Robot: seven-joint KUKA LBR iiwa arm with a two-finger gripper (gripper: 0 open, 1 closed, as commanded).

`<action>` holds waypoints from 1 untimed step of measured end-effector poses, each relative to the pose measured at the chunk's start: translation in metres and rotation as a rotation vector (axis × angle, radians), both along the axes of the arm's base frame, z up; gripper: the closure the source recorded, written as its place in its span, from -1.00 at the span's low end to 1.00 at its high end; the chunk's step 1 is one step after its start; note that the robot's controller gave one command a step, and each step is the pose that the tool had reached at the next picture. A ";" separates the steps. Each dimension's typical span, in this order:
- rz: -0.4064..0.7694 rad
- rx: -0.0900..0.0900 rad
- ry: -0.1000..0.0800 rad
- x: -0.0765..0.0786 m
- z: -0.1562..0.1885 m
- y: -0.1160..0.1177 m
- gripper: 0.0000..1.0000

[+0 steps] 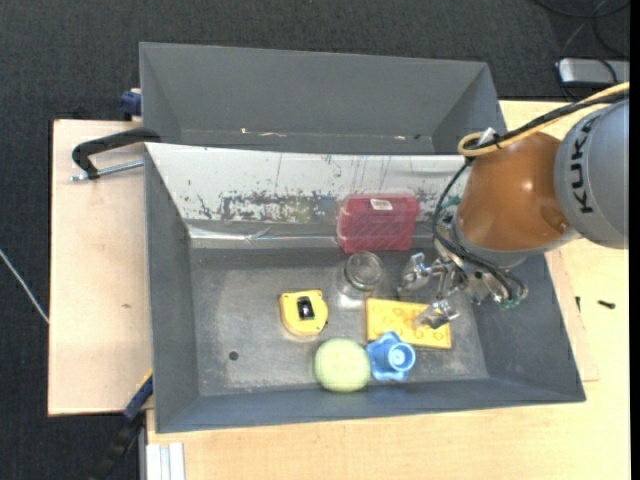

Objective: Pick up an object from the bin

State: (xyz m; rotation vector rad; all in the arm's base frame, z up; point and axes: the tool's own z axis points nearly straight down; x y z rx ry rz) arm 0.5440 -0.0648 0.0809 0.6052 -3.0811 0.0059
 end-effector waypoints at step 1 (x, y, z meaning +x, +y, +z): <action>0.114 0.004 -0.009 -0.012 0.146 0.000 1.00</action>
Offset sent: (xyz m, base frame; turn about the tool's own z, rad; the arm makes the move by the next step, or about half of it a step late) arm 0.0000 0.0000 0.0000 0.0000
